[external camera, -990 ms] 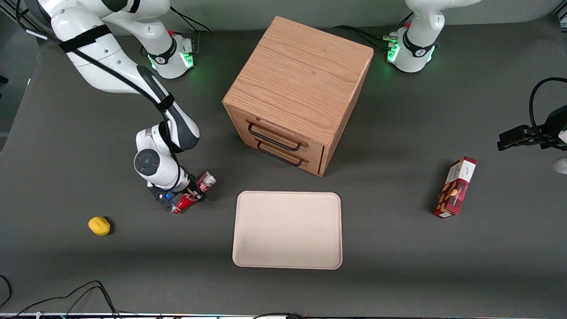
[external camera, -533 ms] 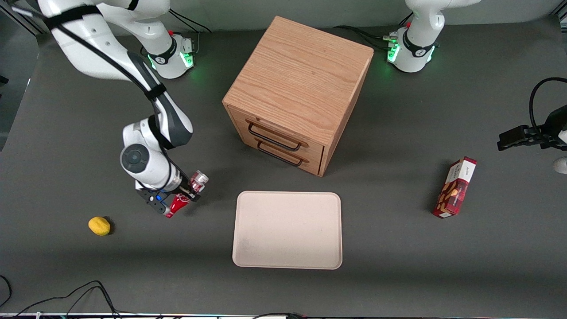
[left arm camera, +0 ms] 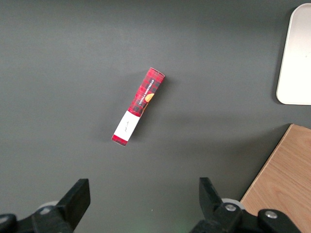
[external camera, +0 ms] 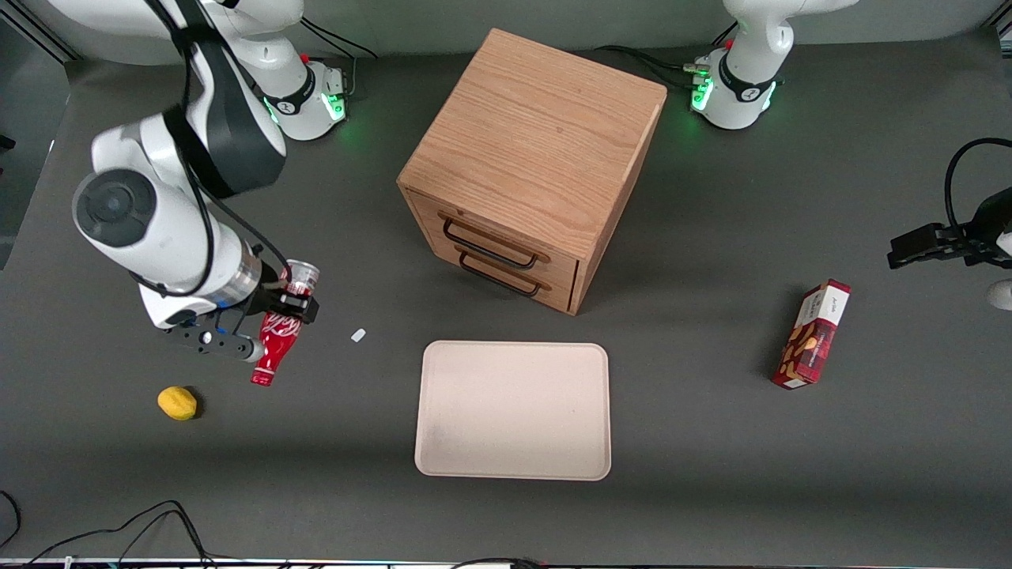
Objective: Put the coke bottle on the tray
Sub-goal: 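Carry the upright bottle with the right gripper over the cream tray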
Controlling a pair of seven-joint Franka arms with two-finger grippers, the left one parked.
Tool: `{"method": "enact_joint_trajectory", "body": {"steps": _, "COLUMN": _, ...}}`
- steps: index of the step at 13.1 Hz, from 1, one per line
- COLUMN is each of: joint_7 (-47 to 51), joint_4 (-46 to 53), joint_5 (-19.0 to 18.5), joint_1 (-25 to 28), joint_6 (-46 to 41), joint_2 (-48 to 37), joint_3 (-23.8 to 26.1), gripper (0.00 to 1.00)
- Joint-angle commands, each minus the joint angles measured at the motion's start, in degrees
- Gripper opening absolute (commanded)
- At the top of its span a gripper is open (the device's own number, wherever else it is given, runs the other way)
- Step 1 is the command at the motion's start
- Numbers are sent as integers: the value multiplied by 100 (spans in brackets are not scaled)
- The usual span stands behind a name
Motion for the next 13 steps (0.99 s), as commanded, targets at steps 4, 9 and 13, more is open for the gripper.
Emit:
{"method": "enact_joint_trajectory", "body": {"steps": 4, "joint_7": -807, "joint_4": 1765, "joint_5": 344, "joint_1": 241, "joint_6": 768, "joint_2": 2447, "joint_3": 667, "gripper": 0}}
{"method": "enact_joint_trajectory", "body": {"steps": 9, "joint_7": -896, "joint_4": 1721, "joint_5": -183, "joint_1": 575, "joint_6": 2185, "joint_2": 3644, "joint_3": 667, "gripper": 0}}
{"method": "enact_joint_trajectory", "body": {"steps": 13, "joint_7": -834, "joint_4": 1721, "joint_5": -192, "joint_1": 558, "joint_6": 2301, "joint_2": 3856, "joint_3": 597, "gripper": 0}}
